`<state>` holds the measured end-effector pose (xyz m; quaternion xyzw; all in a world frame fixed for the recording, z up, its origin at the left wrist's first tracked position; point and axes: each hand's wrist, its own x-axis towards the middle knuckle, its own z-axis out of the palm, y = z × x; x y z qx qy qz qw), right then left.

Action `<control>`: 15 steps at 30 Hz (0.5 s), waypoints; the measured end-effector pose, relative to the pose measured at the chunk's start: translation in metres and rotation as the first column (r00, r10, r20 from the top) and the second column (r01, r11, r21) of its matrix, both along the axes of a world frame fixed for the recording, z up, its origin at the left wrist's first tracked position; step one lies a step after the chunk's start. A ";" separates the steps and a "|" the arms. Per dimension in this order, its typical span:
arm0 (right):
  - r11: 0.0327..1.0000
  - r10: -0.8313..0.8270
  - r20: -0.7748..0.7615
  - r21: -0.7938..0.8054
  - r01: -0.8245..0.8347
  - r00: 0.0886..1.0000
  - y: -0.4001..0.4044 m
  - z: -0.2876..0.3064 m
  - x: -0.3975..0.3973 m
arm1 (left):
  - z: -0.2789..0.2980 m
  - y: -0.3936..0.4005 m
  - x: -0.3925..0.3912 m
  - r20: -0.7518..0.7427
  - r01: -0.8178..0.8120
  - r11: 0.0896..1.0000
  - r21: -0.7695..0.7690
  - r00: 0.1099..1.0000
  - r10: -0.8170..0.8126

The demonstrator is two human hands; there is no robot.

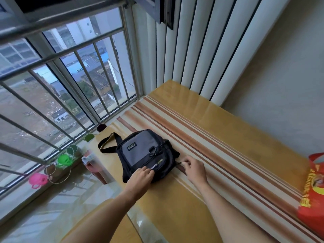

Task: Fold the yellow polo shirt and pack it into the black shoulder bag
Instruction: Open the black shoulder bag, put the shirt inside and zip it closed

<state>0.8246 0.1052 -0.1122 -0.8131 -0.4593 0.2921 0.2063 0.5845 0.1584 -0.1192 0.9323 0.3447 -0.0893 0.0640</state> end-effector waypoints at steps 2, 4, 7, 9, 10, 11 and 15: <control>1.000 0.000 0.026 0.007 0.000 1.000 0.011 0.001 0.014 | -0.001 0.003 -0.008 -0.021 0.013 0.999 -0.042 1.000 -0.014; 1.000 0.006 0.036 -0.006 -0.005 0.999 0.023 0.002 0.018 | 0.006 0.006 -0.008 -0.011 0.036 0.998 -0.053 0.999 -0.036; 1.000 -0.011 -0.011 0.002 0.011 1.000 0.037 0.004 0.019 | 0.017 0.009 0.010 0.022 0.063 0.998 0.026 0.998 -0.063; 0.999 0.034 -0.051 -0.007 -0.034 0.998 0.045 0.005 0.022 | 0.025 0.013 0.027 0.050 -0.074 0.997 -0.016 0.996 0.074; 0.997 0.064 -0.081 -0.030 -0.067 0.995 0.049 0.006 0.023 | 0.027 0.017 0.034 0.086 -0.168 0.984 -0.064 0.981 0.174; 0.994 0.083 -0.118 -0.057 -0.090 0.989 0.054 0.005 0.024 | 0.025 0.020 0.041 0.114 -0.261 0.957 -0.128 0.954 0.276; 0.979 0.041 -0.259 -0.183 -0.091 0.965 0.069 -0.001 0.034 | 0.010 0.032 0.058 -0.009 -0.400 0.886 -0.234 0.912 0.409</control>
